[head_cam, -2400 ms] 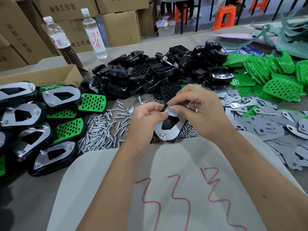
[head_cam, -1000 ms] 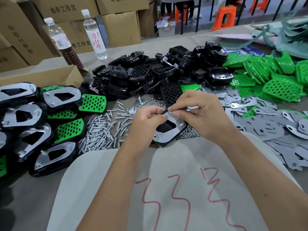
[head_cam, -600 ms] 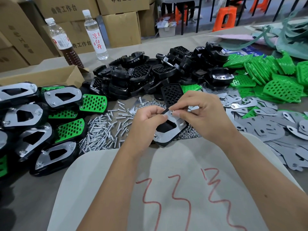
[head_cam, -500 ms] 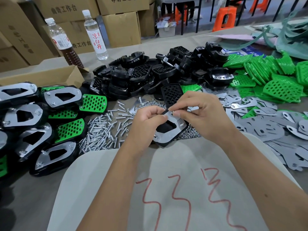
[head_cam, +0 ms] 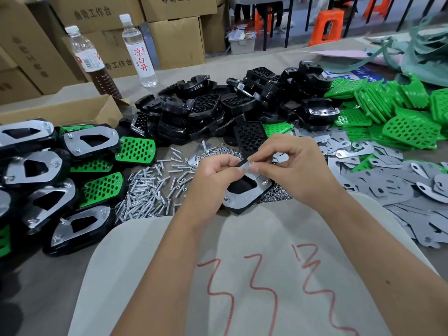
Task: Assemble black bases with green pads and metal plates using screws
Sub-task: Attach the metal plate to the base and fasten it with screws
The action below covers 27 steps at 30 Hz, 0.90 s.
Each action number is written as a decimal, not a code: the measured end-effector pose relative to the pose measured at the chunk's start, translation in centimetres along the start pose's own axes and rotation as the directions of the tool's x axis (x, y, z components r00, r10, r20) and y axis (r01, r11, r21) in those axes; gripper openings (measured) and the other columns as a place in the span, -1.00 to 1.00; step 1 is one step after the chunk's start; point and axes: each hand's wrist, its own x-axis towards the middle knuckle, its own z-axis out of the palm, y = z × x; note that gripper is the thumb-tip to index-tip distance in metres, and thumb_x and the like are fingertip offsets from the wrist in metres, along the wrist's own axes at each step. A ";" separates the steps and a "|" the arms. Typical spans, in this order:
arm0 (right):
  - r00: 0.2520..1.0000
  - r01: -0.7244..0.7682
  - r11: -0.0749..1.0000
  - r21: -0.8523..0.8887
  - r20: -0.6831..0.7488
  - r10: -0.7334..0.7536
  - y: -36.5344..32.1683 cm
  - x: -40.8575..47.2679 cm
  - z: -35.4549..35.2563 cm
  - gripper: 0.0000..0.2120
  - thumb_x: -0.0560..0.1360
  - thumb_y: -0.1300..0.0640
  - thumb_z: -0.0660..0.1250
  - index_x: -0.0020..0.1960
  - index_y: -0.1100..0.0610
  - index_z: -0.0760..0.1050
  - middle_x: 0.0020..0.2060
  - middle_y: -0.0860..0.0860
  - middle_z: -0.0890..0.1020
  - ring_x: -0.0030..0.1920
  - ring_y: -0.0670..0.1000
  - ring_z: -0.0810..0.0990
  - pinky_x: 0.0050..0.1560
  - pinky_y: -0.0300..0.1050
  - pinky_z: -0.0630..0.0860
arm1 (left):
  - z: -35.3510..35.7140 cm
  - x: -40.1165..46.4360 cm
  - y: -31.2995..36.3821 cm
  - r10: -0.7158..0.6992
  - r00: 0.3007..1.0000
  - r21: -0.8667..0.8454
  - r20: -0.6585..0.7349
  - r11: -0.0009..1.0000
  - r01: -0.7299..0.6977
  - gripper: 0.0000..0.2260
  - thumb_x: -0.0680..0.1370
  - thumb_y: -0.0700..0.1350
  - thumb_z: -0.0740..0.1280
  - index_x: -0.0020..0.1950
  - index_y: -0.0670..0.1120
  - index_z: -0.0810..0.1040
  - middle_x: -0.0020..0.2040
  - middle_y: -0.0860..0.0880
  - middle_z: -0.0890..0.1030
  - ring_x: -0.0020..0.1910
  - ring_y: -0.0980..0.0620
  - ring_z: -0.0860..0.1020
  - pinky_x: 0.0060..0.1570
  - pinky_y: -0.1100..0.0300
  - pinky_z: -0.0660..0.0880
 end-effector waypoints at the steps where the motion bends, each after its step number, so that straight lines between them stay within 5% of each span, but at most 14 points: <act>1: 1.000 -0.001 1.000 -0.010 -0.007 0.001 0.0 0.0 0.0 -0.88 0.40 0.24 0.63 -0.15 0.12 0.71 -0.26 -0.08 0.65 -0.23 0.02 0.60 -0.19 -0.12 0.58 | 0.0 0.0 0.0 0.002 1.000 0.003 -0.001 1.000 -0.002 -0.90 0.42 -0.12 0.38 -0.17 -0.13 0.65 -0.25 -0.17 0.61 -0.23 -0.11 0.55 -0.13 0.01 0.41; 12: 0.998 -0.063 0.998 -0.030 0.002 0.063 -0.1 -0.3 0.0 -0.89 0.46 0.25 0.56 -0.15 0.11 0.65 -0.25 -0.06 0.63 -0.19 0.02 0.56 -0.22 0.28 0.59 | 0.1 -0.1 0.2 -0.004 1.000 0.028 -0.018 1.000 0.005 -0.91 0.43 -0.12 0.36 -0.22 -0.08 0.65 -0.28 -0.14 0.63 -0.30 -0.08 0.57 -0.30 0.13 0.46; 17: 0.999 -0.039 0.999 -0.019 -0.007 0.039 0.0 -0.3 0.4 -0.82 0.47 0.30 0.56 0.02 0.09 0.74 -0.18 0.00 0.64 -0.16 0.06 0.58 -0.21 0.17 0.63 | 0.1 -0.1 0.2 -0.004 1.000 0.018 -0.027 1.000 0.004 -0.85 0.43 -0.12 0.36 -0.14 -0.19 0.65 -0.24 -0.15 0.64 -0.24 -0.07 0.58 -0.26 0.15 0.47; 20: 0.999 -0.051 0.999 -0.005 -0.006 0.051 0.0 -0.2 0.3 -0.95 0.50 0.24 0.54 -0.06 0.13 0.75 -0.18 0.00 0.66 -0.16 0.08 0.61 -0.23 0.06 0.62 | 0.1 -0.1 0.3 0.001 0.999 0.016 -0.032 1.000 -0.001 -0.90 0.43 -0.11 0.36 -0.26 -0.03 0.66 -0.29 -0.08 0.62 -0.29 -0.05 0.55 -0.30 0.16 0.45; 24: 0.994 -0.054 0.998 0.039 -0.088 0.058 -0.1 -0.3 0.0 -0.70 0.58 0.07 0.41 -0.24 0.23 0.62 -0.25 0.13 0.63 -0.41 -0.01 0.54 -0.36 -0.17 0.45 | 0.1 -0.1 0.4 -0.006 0.998 -0.032 -0.060 0.999 0.004 -0.88 0.44 -0.12 0.35 -0.28 -0.04 0.64 -0.32 -0.08 0.59 -0.35 -0.04 0.54 -0.36 0.19 0.45; 27: 0.995 -0.078 0.996 0.041 -0.065 0.081 -0.5 -0.4 0.3 -0.80 0.62 0.05 0.33 0.01 0.10 0.71 -0.22 0.03 0.65 -0.45 -0.07 0.51 -0.40 -0.19 0.45 | 0.1 -0.2 0.5 -0.007 0.999 -0.040 -0.053 0.999 0.005 -0.87 0.45 -0.13 0.35 -0.29 -0.02 0.64 -0.33 -0.06 0.61 -0.38 -0.01 0.56 -0.40 0.22 0.46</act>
